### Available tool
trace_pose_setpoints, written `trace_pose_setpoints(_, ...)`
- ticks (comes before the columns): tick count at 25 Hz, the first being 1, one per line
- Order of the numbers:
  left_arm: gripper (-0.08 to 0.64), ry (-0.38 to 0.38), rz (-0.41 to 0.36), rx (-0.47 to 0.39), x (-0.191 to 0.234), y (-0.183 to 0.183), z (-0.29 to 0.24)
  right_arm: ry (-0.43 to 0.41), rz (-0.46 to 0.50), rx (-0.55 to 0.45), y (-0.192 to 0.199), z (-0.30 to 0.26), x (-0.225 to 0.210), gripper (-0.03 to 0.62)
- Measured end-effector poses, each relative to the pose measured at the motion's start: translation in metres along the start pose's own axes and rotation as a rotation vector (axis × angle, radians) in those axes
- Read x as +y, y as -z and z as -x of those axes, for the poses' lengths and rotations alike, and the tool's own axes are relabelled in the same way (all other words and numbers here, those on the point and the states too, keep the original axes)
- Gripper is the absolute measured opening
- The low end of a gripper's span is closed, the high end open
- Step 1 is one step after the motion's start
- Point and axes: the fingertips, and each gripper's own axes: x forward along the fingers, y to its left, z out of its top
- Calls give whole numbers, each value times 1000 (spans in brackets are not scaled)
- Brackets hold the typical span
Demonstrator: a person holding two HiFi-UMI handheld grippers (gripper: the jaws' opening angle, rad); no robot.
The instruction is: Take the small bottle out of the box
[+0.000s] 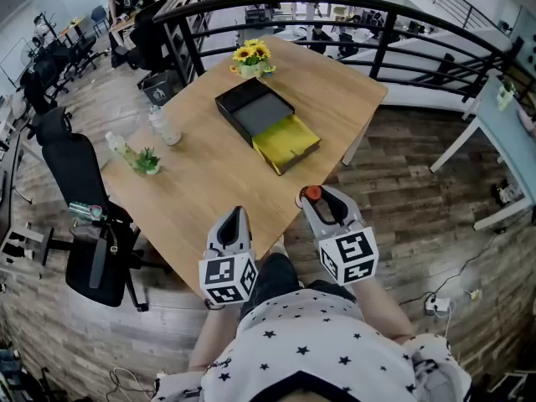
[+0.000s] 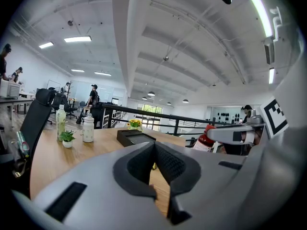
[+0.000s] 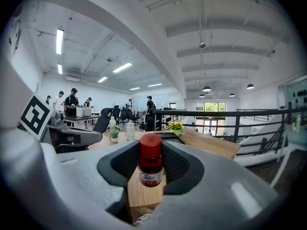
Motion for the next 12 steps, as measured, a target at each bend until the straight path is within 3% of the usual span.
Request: trace_pose_setpoints(12,3,1,-1,14,-7,-2,-14,-5,4,-2,-4,-8,-17,141)
